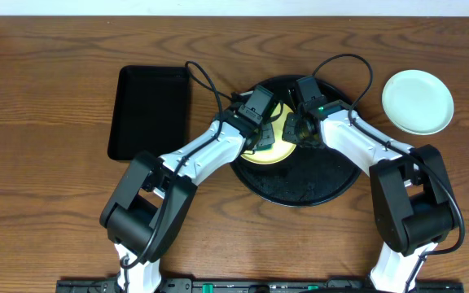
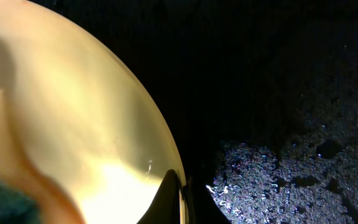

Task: Clean dirty plates on tray and stack at the side
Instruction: 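Scrub the yellow plate's sauce with the sponge while right gripper holds rim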

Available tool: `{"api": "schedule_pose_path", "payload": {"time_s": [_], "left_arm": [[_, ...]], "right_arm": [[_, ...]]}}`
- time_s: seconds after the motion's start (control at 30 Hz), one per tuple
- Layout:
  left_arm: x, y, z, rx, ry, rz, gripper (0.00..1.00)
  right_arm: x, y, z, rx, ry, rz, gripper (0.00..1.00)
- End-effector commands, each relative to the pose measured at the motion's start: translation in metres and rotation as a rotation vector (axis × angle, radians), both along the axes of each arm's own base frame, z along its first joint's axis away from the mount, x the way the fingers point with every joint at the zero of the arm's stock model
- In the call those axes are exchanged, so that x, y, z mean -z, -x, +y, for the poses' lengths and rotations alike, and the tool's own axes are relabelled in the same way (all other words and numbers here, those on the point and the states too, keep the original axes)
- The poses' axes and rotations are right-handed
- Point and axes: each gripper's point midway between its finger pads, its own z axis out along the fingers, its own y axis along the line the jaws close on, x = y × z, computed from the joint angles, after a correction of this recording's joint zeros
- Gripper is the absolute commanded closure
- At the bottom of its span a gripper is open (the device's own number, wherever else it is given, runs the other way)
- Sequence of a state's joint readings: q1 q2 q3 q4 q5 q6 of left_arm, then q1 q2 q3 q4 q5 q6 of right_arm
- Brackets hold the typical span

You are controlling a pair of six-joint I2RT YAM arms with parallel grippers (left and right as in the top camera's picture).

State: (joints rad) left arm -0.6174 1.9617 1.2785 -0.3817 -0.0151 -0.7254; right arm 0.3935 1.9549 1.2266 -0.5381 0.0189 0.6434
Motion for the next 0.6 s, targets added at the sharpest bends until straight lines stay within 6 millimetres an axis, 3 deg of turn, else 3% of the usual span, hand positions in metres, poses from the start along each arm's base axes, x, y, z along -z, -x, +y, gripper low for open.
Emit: {"api": "schedule_pose_path", "payload": {"time_s": [0.0, 0.1, 0.2, 0.33, 0.57], "left_arm": [[0.009, -0.007, 0.05, -0.064, -0.255, -0.054, 0.93], [0.005, -0.01, 0.068, -0.046, -0.374, -0.085, 0.92], [-0.001, -0.014, 0.069, -0.03, -0.397, -0.106, 0.92], [-0.023, -0.025, 0.061, -0.043, -0.358, -0.157, 0.92], [-0.078, -0.039, 0.035, -0.039, -0.205, -0.262, 0.92]], "right_arm": [[0.017, 0.015, 0.001, -0.004, 0.024, 0.049, 0.99], [0.018, 0.016, 0.001, -0.004, 0.025, 0.05, 0.99], [0.018, 0.016, 0.001, -0.004, 0.025, 0.05, 0.99], [0.018, 0.016, 0.001, -0.004, 0.025, 0.051, 0.99], [0.018, 0.016, 0.001, -0.004, 0.025, 0.051, 0.99]]}}
